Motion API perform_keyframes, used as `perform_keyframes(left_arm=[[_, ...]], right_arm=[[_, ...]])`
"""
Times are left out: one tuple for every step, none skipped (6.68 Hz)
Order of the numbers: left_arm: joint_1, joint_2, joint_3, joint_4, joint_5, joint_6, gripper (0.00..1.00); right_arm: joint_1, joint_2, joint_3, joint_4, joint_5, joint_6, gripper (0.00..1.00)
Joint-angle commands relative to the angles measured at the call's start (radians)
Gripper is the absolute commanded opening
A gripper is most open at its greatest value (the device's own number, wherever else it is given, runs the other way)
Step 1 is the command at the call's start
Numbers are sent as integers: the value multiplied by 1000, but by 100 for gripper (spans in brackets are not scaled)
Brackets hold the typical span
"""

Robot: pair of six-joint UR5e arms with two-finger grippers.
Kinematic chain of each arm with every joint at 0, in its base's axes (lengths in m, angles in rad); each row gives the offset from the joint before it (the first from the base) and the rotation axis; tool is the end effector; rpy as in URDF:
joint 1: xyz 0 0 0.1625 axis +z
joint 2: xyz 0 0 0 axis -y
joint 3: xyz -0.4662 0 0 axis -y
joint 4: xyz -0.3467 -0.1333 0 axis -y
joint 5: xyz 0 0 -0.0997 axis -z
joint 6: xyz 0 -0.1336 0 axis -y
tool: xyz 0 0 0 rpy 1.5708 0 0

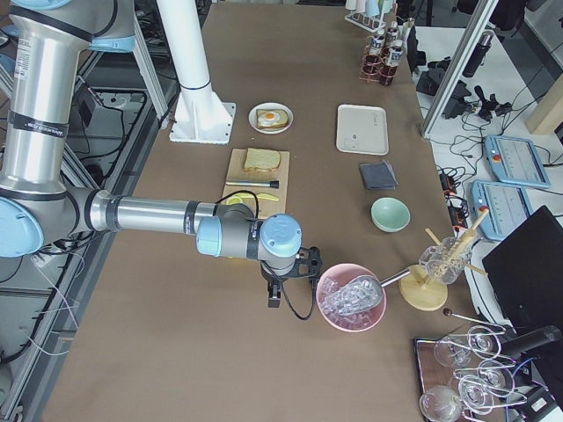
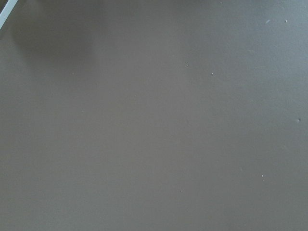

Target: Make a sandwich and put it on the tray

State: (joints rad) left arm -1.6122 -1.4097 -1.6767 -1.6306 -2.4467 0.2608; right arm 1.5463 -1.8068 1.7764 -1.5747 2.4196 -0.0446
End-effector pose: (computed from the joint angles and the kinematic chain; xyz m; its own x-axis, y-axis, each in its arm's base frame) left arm -0.0460 -0.3699 0.7269 0.6289 0.2354 -0.7410 -0.1250 0.9713 0.2025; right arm 0.0248 -0.3349 0.7180 0.6596 -0.0350 0.7508 0.0539 0.9985 -0.0008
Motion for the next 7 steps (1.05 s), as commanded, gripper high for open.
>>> perform_keyframes(left_arm=[[0, 0, 0, 0, 0, 0, 98], [0, -2, 0, 0, 0, 0, 98], [0, -3, 0, 2, 0, -2, 98], [0, -5, 0, 2, 0, -2, 98], [0, -8, 0, 2, 0, -2, 98], [0, -8, 0, 2, 0, -2, 98], [0, -11, 0, 5, -14, -9, 98]], right_arm=[[0, -2, -15, 81, 1, 0, 100], [0, -3, -15, 84, 1, 2, 100], [0, -3, -15, 84, 1, 2, 100], [0, -3, -15, 84, 1, 2, 100], [0, -3, -15, 84, 3, 2, 100], [0, -3, -15, 84, 3, 2, 100], [0, -2, -15, 84, 3, 5, 100]])
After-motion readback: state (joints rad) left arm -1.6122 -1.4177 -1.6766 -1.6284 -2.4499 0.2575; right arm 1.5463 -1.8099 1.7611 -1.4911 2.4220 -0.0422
